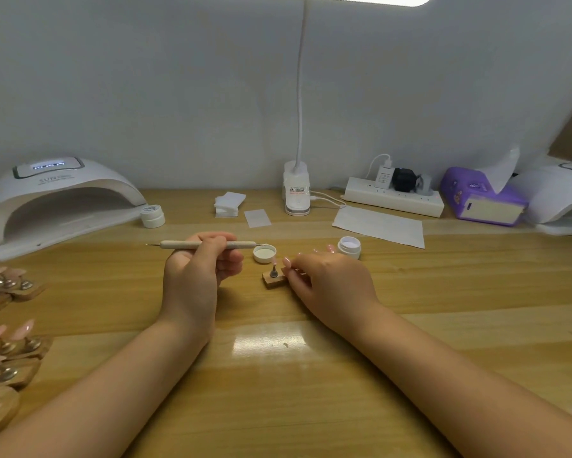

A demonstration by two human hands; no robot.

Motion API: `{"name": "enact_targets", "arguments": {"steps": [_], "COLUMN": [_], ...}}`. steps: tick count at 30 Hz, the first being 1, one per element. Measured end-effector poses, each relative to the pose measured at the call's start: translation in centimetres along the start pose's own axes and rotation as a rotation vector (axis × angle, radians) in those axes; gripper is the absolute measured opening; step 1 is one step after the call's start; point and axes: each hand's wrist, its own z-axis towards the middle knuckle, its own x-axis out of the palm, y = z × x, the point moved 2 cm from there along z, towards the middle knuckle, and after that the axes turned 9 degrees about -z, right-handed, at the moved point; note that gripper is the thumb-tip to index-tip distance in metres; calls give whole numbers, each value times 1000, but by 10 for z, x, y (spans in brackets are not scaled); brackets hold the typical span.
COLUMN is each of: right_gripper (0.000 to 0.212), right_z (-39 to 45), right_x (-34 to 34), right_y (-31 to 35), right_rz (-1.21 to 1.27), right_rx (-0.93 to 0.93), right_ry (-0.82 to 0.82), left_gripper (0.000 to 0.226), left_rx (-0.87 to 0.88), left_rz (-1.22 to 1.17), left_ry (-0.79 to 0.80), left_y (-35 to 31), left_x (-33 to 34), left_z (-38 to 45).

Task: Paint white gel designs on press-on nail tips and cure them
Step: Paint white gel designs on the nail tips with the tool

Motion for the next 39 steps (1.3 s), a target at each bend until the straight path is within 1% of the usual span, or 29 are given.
{"name": "enact_targets", "arguments": {"steps": [4,6,9,13,17,21,25,30,34,39], "right_gripper": [21,16,18,13,6,8,7,11,13,9], "right_z": [-5,-9,-11,-9,-8,-8,-7,-6,-6,-6], "right_x": [-5,-9,-16,-23,-22,-22,-25,-24,-23,-22], "right_y": [-2,-3,-6,-8,-8,-9,-10,-11,-12,-13], "right_rz": [226,335,476,688,723,758,787,789,789,796], "right_rx": [14,-8,-40,-46,-78,-80,-79,-93,-95,-92], "right_ry": [-142,-183,-225,-291,-304,-343,-389,-388,-399,-402], "left_gripper": [18,15,12,11,8,4,7,7,7,8], "left_rx": [76,125,188,299,378,420,446,491,505,514], "left_rz": [84,113,111,158,225,283,391,528,559,569], "left_ry": [28,37,67,171,236,276,298,324,327,330], "left_y": [-2,-6,-18,-43,-60,-65,-63,-56,-54,-54], "left_x": [1,3,9,20,30,40,44,46,46,46], "left_z": [-3,-5,-7,-10,-16,-26,-33,-36,-37,-39]}}
